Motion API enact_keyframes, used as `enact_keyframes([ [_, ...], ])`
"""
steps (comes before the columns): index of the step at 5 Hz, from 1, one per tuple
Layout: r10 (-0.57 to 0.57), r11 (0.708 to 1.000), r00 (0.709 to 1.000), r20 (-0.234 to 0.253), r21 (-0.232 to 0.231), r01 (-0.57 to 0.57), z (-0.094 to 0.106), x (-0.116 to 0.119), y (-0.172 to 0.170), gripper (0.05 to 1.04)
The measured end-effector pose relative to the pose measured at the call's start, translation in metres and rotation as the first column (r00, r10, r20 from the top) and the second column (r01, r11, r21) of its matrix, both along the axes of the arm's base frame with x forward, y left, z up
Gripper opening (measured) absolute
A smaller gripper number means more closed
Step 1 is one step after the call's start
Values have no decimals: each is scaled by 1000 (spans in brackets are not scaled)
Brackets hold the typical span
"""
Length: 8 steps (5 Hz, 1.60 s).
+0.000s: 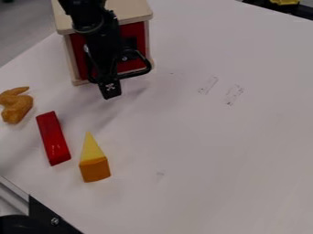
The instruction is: Open the drawer
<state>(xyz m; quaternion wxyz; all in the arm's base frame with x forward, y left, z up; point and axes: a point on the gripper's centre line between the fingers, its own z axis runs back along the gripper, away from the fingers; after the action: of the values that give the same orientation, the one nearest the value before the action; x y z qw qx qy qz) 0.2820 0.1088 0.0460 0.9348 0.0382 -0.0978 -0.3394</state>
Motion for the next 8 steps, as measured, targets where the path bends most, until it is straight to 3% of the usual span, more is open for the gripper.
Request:
enact_keyframes([
  [1,2,1000,1000,-9,-22,-2,-9,3,-2,1000],
  [2,-10,1000,1000,-14,-16,10,-13,5,-4,960],
  [4,19,1000,1000,-7,-19,-20,-19,-1,-8,400],
  [5,23,1000,1000,-2,-21,-23,-19,0,-8,182],
  [8,17,1000,1000,-1,-17,-17,-18,-7,-19,125],
])
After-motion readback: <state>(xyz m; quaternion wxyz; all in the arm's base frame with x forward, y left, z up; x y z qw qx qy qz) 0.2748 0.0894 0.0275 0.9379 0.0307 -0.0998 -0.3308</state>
